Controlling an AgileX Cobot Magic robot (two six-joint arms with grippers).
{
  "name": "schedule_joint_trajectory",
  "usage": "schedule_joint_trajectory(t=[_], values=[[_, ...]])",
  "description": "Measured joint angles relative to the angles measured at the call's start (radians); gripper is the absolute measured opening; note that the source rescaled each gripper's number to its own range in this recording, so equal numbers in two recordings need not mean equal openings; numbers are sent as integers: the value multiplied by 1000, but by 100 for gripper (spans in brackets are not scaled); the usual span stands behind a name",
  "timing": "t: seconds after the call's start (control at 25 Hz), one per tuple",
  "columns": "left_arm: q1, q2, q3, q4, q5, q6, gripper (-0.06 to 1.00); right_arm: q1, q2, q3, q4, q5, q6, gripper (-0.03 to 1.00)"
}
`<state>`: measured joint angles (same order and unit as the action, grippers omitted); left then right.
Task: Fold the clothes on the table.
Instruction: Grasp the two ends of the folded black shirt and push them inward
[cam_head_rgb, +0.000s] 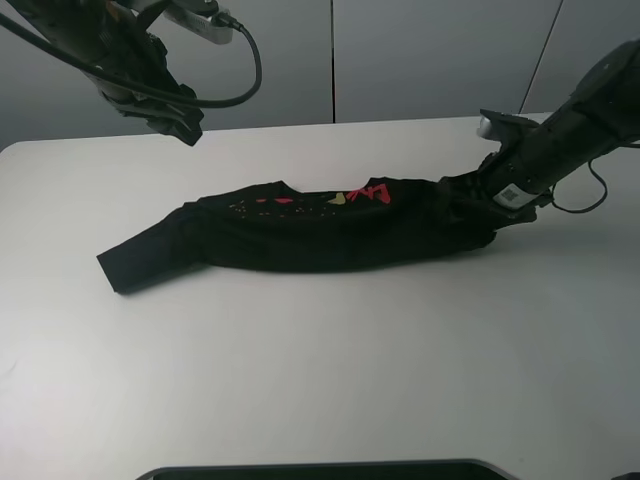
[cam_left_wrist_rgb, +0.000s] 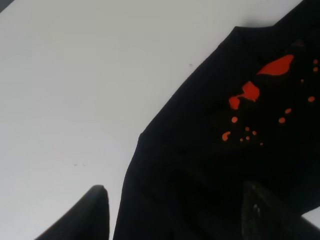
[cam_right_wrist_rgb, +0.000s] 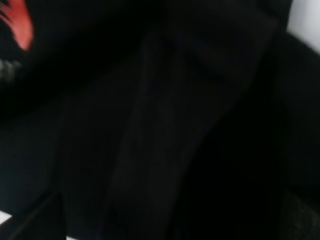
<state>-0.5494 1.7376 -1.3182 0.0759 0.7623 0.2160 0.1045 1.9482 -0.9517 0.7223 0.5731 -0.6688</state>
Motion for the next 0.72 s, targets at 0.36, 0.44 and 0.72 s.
schedule_joint_trajectory(t=[0.36, 0.44, 0.72], values=[[0, 0, 0, 0, 0, 0, 75, 4, 63, -11, 162, 13, -117, 90], [0, 0, 0, 0, -2, 0, 75, 22, 77, -15, 180, 10, -129, 88], [0, 0, 0, 0, -4, 0, 75, 59, 123, -23, 211, -13, -139, 11]])
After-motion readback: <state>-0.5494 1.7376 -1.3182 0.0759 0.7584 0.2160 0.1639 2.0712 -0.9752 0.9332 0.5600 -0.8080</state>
